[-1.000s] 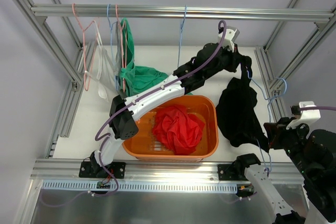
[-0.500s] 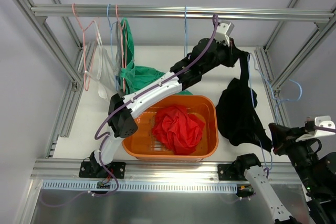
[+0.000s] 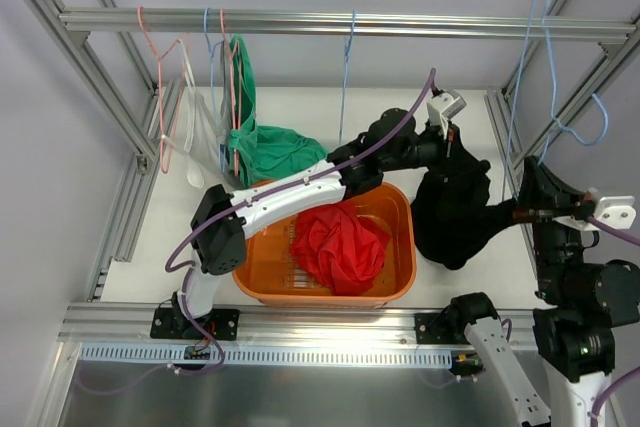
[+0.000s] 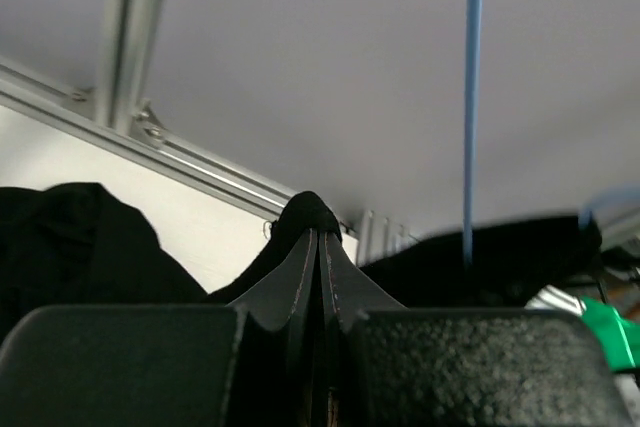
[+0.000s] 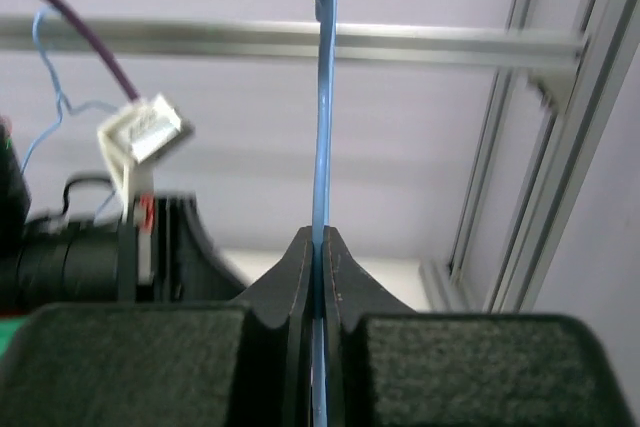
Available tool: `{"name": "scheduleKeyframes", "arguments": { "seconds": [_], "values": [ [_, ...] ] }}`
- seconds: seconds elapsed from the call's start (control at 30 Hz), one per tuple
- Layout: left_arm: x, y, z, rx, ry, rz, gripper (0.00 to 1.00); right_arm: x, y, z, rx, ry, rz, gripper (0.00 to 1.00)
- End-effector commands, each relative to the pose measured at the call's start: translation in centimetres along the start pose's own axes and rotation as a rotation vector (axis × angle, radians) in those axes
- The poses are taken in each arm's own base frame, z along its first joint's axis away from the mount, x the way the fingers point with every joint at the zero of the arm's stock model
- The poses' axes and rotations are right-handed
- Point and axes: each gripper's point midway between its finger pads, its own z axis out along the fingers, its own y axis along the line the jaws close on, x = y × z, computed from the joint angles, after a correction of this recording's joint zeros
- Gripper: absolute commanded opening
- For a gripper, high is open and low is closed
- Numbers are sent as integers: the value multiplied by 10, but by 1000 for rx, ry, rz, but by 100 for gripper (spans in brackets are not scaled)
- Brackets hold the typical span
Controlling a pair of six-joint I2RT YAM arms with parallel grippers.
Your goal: Remove the tank top from the hanger
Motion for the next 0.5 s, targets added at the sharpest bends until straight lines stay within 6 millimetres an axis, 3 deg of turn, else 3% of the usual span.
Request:
{"name": "scheduleKeyframes", "arguments": {
  "seconds": [0.0, 0.07, 0.13, 0.23, 0.3, 0.33, 0.37, 0.4, 0.43, 0.47],
  "values": [
    [8, -50, -6, 201, 24, 41, 0, -73, -6, 23, 33, -324, -91, 0],
    [31, -48, -3, 212, 64, 42, 0, -86, -4, 29, 33, -410, -125, 0],
    [46, -50, -1, 241, 100, 24, 0, -74, -1, 35, 30, -417, -148, 0],
    [58, -37, 1, 195, 117, 19, 0, -52, -6, 37, 64, -364, -141, 0],
    [63, -21, 4, 109, 131, 17, 0, -26, -8, 34, 62, -233, -126, 0],
    [56, -17, 6, 80, 122, 54, 0, -42, -9, 24, 48, -206, -114, 0],
    [61, -1, 6, -2, 147, 58, 0, -4, -3, 15, 8, -3, -86, 0],
    [65, 9, 8, -35, 162, 64, 0, 6, -2, 11, 1, 92, -61, 0],
    [54, 9, 9, -44, 152, 90, 3, 13, -5, -13, 2, 233, -31, 0],
    [56, 17, 6, -87, 169, 94, 11, 22, -3, -24, 9, 318, 30, 0]
  ]
}}
